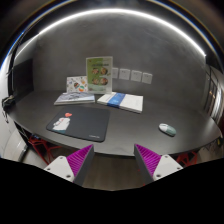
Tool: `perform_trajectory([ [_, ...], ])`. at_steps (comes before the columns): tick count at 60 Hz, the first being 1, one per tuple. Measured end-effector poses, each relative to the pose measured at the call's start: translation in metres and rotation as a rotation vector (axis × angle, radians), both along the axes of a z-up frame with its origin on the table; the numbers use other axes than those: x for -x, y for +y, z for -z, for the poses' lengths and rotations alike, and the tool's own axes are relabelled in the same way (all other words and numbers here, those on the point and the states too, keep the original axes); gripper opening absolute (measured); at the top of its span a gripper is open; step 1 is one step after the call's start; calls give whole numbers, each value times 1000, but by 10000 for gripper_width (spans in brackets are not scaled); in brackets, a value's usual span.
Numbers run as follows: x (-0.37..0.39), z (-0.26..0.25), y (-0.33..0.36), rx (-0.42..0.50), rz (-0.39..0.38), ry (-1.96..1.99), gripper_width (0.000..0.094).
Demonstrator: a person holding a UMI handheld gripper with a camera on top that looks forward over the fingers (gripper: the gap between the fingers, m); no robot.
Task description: Arrange mouse
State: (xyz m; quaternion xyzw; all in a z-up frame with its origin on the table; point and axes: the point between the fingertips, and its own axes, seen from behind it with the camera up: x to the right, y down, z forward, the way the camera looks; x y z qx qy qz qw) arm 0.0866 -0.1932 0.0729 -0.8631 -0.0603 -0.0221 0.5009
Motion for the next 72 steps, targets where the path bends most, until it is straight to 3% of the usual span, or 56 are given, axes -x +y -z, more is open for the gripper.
perform_trajectory([
  [10, -51, 1, 9, -10, 104, -78, 838],
  [21, -162, 35, 28, 78, 301, -153, 837],
  [27, -219, 47, 48, 114, 345, -180, 839],
  [42, -310, 75, 131, 167, 305, -105, 863],
  [60, -331, 80, 210, 181, 147, 78, 847],
  [69, -348, 81, 237, 165, 173, 115, 827],
  [72, -352, 80, 243, 153, 192, 116, 648],
])
